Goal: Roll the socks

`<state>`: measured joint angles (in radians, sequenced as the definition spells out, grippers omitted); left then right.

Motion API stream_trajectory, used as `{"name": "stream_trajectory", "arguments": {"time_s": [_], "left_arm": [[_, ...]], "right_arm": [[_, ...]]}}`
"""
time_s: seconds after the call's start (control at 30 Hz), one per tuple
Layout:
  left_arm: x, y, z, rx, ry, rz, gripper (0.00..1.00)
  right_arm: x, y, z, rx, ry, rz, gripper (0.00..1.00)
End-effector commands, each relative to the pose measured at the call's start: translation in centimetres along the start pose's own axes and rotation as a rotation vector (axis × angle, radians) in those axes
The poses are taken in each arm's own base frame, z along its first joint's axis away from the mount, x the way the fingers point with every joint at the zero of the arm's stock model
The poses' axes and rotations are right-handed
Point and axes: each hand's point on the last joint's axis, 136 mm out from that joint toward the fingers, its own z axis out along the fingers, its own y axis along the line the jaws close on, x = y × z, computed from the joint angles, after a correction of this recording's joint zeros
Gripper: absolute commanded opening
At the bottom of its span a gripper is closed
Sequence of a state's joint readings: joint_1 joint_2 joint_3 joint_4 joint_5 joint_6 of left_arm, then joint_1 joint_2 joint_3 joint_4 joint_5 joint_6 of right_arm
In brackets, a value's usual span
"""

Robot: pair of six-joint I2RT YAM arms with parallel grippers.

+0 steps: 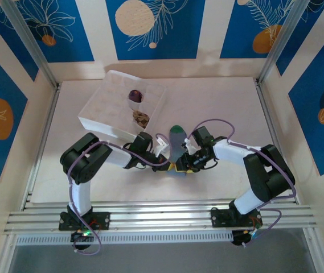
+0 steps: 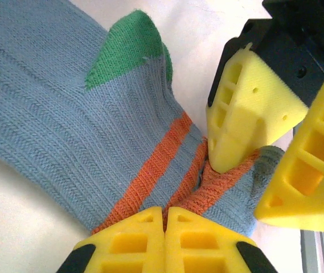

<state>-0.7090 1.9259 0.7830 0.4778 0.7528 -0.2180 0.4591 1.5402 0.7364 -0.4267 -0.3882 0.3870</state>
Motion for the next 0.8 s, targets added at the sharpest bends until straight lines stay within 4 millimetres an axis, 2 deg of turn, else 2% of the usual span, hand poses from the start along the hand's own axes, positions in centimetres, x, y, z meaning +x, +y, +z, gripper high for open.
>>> {"name": "stream_trajectory", "arguments": {"time_s": [0.0,0.1,0.23,0.3,0.4,0.6,0.77], "left_arm": [[4.1,2.8,0.2,-0.106,0.102,-0.134,0.00],[4.2,2.7,0.1,-0.101,0.101,-0.100,0.00],[3.6,1.7,-0.3,-0.065,0.063,-0.005,0.00],[3.3,1.2,-0.6,-0.059,0.056,0.055,0.10],[2.5,0.1,-1.3,-0.046,0.037,0.176,0.18],[-0.1,-3.9,-4.0,-0.017,-0.065,0.570,0.23],[-0.5,-4.6,-4.9,-0.162,-0.047,0.879,0.31]], "right_arm": [[0.6,-1.4,0.1,0.075,0.001,0.033,0.33],[0.7,-2.5,0.5,0.124,0.023,0.077,0.17],[1.2,-3.6,1.0,0.176,0.074,0.133,0.08],[1.5,-4.1,1.1,0.201,0.096,0.154,0.06],[1.8,-5.0,1.1,0.238,0.131,0.195,0.04],[1.6,-4.8,1.6,0.223,0.168,0.200,0.03],[1.4,-4.7,1.7,0.220,0.195,0.197,0.03]]}}
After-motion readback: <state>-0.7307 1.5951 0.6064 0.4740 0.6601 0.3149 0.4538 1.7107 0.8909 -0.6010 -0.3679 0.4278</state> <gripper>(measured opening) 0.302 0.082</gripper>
